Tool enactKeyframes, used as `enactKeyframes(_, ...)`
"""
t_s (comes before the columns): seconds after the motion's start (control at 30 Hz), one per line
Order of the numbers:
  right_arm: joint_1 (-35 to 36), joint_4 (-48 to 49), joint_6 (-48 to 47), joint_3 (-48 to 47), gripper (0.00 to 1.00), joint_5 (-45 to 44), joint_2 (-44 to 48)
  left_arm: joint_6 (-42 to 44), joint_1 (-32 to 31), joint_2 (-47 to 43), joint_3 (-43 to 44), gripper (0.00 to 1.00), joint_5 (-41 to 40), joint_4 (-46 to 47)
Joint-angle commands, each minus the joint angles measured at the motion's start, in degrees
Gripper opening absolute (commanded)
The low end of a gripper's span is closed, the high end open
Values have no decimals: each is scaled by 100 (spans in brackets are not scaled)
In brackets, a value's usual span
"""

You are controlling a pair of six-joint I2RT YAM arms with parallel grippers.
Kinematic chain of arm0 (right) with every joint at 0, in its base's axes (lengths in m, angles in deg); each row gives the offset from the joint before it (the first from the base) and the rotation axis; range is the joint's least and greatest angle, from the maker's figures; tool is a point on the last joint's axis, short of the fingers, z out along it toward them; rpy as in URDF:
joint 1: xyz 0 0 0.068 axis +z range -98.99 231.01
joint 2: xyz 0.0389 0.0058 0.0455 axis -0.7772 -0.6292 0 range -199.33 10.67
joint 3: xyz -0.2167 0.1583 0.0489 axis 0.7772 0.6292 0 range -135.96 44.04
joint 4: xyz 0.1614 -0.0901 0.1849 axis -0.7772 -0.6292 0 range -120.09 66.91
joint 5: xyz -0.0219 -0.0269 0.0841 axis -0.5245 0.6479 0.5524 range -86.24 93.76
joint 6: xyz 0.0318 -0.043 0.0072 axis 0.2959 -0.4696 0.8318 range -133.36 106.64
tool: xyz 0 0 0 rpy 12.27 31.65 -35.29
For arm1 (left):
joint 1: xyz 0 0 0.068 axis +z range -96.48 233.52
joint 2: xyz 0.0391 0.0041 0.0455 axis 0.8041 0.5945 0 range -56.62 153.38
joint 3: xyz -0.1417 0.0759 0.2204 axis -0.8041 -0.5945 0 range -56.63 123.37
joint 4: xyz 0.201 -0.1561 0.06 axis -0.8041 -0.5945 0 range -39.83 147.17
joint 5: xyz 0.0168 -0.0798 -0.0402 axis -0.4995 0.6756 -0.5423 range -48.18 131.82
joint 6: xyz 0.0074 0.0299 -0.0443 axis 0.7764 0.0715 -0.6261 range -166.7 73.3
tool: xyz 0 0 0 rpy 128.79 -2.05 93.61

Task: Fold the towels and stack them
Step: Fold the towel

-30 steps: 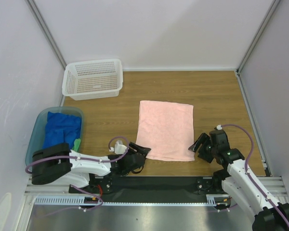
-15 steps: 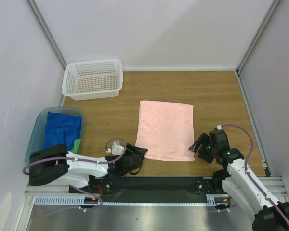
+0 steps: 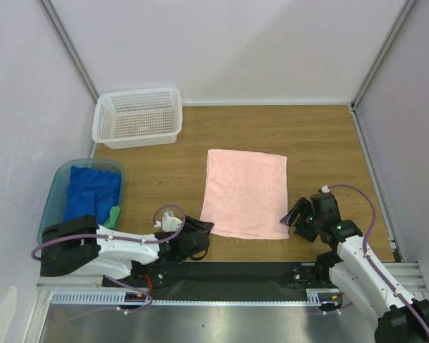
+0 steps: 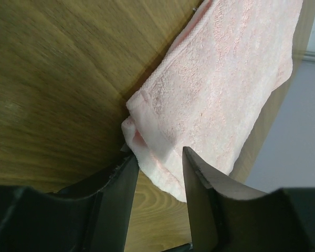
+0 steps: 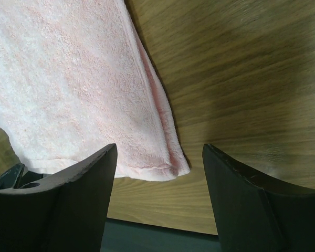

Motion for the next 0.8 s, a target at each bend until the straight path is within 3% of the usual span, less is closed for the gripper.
enactKeyframes(0.0, -17, 6, -31, -86, 72, -99, 5, -3000, 43, 523, -612, 49, 288, -2492)
enactKeyframes(0.23, -17, -3, -40, -112, 72, -108, -13, -3246, 43, 471, -647, 48, 235, -2756)
enactKeyframes(0.77, -17, -73, -14, -86, 72, -11, -4, -3299, 78, 602, -463, 31, 77, -3125)
